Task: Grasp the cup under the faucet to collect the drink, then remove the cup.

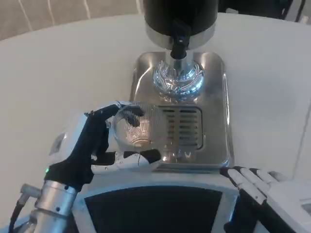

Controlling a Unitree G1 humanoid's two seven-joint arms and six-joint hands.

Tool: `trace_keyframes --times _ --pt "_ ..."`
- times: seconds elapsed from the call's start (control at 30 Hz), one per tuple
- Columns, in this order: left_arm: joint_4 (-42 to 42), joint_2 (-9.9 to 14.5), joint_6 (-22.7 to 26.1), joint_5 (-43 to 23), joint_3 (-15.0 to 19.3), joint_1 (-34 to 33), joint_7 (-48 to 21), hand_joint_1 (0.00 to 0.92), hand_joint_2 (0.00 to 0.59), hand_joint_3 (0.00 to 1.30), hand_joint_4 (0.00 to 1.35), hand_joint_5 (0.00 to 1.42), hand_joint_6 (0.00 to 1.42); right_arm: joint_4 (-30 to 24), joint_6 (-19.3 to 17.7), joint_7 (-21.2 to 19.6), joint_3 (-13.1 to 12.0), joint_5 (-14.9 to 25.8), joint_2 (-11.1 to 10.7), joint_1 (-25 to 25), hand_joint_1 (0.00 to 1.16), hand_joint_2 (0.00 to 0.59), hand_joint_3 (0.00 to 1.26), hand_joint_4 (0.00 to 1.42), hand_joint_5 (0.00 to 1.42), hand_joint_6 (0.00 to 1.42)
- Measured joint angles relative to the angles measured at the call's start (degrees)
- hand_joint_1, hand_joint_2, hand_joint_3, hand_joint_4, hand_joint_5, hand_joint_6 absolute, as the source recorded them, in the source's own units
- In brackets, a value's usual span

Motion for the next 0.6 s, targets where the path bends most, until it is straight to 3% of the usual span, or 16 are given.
trace_keyframes --times 0.17,0.6 --pt "7.6 -0.9 0.0 1.8 -2.4 -5.9 3.5 0.602 0.000 0.96 1.15 1.42 1.42 0.0 -1.1 0.7 -2.4 1.6 0.1 0.3 0.20 0.532 0.00 0.00 0.00 0.00" --pt "21.9 -3.9 -0.4 3.5 -8.7 -17.1 9.5 0.606 0.000 0.96 1.15 1.42 1.42 0.0 -1.9 2.2 -5.6 4.5 0.1 0.4 0.20 0.532 0.00 0.00 0.00 0.00"
